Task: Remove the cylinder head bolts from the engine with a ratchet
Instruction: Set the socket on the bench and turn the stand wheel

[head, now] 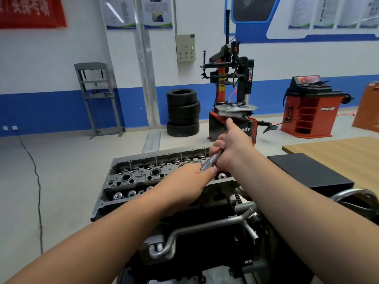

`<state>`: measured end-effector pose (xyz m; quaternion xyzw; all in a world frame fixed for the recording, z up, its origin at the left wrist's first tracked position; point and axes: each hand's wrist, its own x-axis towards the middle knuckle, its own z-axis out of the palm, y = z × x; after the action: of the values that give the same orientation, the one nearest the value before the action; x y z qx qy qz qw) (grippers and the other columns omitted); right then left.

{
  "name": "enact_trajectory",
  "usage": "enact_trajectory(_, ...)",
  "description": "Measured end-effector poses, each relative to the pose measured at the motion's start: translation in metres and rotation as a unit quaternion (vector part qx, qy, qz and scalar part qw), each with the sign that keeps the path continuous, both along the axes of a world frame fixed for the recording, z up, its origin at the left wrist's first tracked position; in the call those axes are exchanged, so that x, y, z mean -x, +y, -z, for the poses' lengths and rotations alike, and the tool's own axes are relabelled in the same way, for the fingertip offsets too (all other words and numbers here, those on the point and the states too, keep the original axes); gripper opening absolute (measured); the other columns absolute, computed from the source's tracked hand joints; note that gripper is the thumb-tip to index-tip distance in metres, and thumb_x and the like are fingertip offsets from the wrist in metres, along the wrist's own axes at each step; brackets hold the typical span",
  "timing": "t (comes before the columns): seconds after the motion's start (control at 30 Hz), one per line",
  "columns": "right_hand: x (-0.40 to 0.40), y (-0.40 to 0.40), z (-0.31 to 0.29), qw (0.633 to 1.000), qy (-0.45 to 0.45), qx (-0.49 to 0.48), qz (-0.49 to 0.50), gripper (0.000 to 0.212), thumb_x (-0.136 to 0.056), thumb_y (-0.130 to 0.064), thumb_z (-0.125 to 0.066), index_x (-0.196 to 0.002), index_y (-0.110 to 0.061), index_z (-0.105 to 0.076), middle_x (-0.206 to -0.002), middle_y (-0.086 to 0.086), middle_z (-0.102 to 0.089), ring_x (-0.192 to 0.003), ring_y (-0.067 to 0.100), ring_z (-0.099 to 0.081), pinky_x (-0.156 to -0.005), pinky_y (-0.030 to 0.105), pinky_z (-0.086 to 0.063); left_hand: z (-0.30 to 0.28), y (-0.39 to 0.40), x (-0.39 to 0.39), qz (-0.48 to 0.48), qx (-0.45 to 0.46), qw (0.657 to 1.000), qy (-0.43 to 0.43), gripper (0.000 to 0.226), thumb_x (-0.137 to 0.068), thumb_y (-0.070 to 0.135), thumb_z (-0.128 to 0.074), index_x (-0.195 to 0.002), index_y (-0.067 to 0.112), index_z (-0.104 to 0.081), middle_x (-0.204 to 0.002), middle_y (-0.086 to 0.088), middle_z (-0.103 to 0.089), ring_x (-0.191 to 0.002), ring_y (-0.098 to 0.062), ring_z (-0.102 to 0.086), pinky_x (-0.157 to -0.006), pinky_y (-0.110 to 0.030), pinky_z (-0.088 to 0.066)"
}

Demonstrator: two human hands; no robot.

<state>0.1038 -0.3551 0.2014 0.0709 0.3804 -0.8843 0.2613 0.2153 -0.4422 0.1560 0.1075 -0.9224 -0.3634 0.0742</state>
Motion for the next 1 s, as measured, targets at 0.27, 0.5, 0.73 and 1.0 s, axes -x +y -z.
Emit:
enact_trajectory(0.27,0.013,0.035,-0.01,0.999,-0.006,0.035,0.008,0.055,-0.09,-0.055,-0.066,-0.057,-0.018,-0.045,-0.042,-0.007,-0.031,-0.031,0.009,-0.027,-0.034,0.019,-0.026,-0.021,0.029,0.006,0.014,0.065,0.998,-0.013,0.049,-0.103,0.061,-0.045,-0.073,0.024,-0.057,-0.052,0.007,-0.051,-0.038,-0.011,-0.042,-0.046,-0.025,-0.034)
enact_trajectory(0.5,0.045,0.097,-0.026,0.982,0.024,0.038,0.186,0.042,-0.094,-0.055,-0.06,-0.085,-0.014,-0.06,-0.067,-0.004,-0.047,-0.05,0.01,-0.041,-0.05,0.018,-0.045,-0.015,0.027,-0.008,0.042,0.181,0.98,-0.069,0.051,-0.103,0.062,-0.044,-0.078,0.019,-0.054,-0.064,0.008,-0.057,-0.054,-0.008,-0.052,-0.052,-0.028,-0.033)
enact_trajectory(0.73,0.038,0.122,0.001,0.996,0.075,-0.042,-0.031,0.034,-0.099,-0.033,-0.059,-0.073,-0.015,-0.045,-0.052,-0.007,-0.035,-0.039,0.006,-0.032,-0.039,0.016,-0.028,-0.014,0.041,0.013,0.026,-0.095,0.995,-0.024,0.027,-0.105,0.038,-0.053,-0.088,0.017,-0.054,-0.073,-0.002,-0.052,-0.057,-0.017,-0.044,-0.052,-0.027,-0.036)
enact_trajectory(1.0,0.013,0.19,0.058,0.936,0.227,-0.256,-0.081,0.015,-0.104,-0.02,-0.052,-0.093,-0.011,-0.058,-0.072,0.003,-0.065,-0.049,0.011,-0.058,-0.038,0.02,-0.038,0.016,0.084,0.044,0.131,0.183,0.973,-0.043,0.015,-0.098,0.027,-0.065,-0.097,0.018,-0.075,-0.088,0.0,-0.076,-0.082,-0.016,-0.07,-0.074,-0.025,-0.052)
